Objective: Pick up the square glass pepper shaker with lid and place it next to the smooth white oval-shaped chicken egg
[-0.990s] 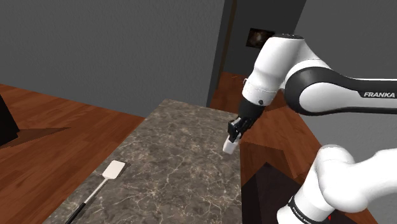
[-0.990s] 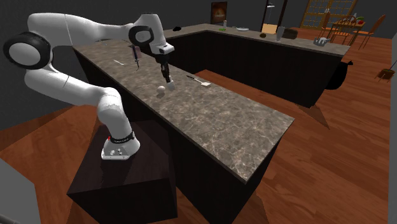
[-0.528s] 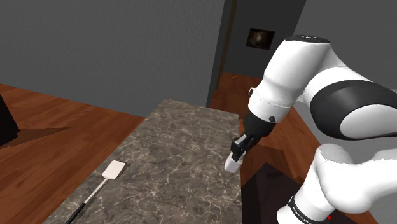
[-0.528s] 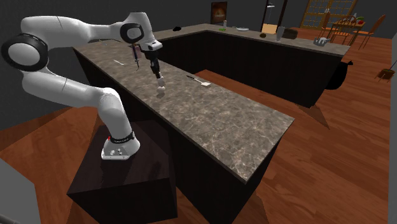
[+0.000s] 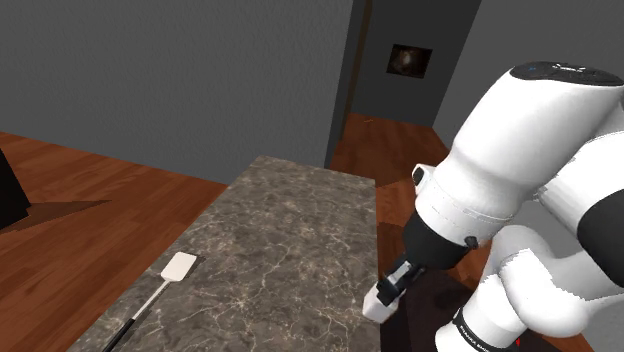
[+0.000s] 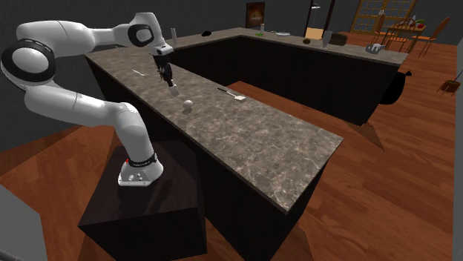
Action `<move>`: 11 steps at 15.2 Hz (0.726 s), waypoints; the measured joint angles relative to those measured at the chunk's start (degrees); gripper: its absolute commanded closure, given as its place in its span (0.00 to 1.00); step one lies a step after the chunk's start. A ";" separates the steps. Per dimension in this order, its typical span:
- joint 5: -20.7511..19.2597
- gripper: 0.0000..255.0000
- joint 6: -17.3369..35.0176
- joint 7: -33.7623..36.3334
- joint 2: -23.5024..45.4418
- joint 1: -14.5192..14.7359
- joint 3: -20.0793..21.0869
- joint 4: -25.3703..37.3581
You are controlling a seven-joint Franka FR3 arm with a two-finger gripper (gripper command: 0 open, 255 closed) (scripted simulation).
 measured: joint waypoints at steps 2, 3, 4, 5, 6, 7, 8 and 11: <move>1.46 1.00 -0.52 3.07 0.64 0.66 2.90 1.76; 1.96 1.00 -0.60 4.33 1.22 0.70 4.16 2.71; 2.51 1.00 -0.52 5.71 1.94 0.69 5.64 3.68; 3.03 1.00 -0.84 7.23 2.56 0.69 7.08 4.98; 3.52 1.00 -0.58 8.00 2.58 0.93 7.92 4.93; 3.91 1.00 0.02 8.54 2.82 0.97 8.75 4.71; 4.18 1.00 0.58 8.78 2.95 1.01 9.23 4.34; 5.02 1.00 2.72 8.96 2.94 1.30 10.34 2.25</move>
